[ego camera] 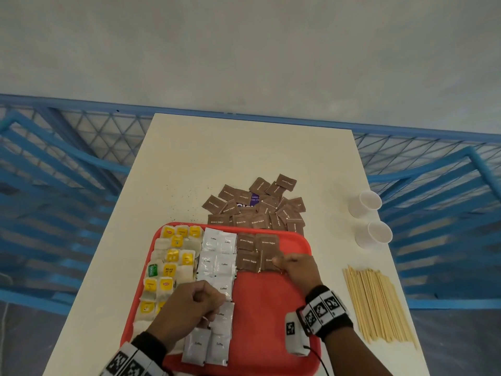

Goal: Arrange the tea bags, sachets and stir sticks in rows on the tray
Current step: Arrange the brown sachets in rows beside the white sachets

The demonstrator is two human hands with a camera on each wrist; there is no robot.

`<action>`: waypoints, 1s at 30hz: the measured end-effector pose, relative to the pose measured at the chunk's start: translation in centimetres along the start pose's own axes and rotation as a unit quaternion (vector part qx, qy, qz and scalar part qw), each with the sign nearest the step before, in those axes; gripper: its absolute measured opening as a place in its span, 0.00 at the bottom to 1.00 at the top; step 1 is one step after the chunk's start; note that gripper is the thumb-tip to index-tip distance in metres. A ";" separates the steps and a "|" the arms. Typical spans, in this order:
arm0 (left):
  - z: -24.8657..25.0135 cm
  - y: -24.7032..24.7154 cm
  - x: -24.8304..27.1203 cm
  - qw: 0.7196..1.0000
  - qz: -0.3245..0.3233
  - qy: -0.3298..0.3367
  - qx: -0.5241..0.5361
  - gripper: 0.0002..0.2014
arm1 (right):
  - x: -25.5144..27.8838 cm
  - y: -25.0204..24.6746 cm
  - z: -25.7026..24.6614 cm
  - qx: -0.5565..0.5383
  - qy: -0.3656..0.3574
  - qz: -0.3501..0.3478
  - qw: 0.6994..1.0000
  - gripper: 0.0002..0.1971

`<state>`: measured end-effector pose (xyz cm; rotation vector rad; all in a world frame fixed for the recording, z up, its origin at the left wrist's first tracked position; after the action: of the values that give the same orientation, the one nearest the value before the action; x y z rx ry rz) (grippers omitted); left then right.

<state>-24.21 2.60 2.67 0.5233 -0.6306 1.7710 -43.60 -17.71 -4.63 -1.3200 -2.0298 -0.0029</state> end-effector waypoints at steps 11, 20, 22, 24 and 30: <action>0.4 -0.5 -0.3 1.000 0.006 -0.003 0.006 0.11 | 0.1 0.5 0.0 0.045 0.007 0.080 0.996 0.19; 2.1 -2.6 -1.5 0.999 0.042 -0.012 0.018 0.11 | -4.4 -4.2 -7.0 0.121 -0.069 0.109 0.984 0.07; 3.1 -2.7 -2.1 0.999 0.046 -0.003 0.005 0.12 | -7.2 -4.8 -7.7 0.166 -0.054 0.088 0.981 0.06; 3.7 -2.7 -2.6 0.999 0.050 0.003 -0.008 0.12 | -9.8 -4.5 -8.0 0.241 -0.067 0.036 0.967 0.21; 3.2 -2.3 -3.4 0.999 0.036 -0.017 -0.022 0.11 | -13.3 -2.8 -8.3 0.325 -0.094 -0.043 0.940 0.33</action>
<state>-20.96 -1.38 3.29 0.5067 -0.7185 1.8137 -38.17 -32.73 -4.77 -0.8303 -1.9850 0.7170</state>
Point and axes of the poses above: each hand's wrist, its own x-axis away from the middle knuckle, its own y-axis out of the palm, z = x × y, the point moved 6 cm from there along -x, towards the middle knuckle, and after that the axes turned 6 degrees about -x, right-handed, at the moved point
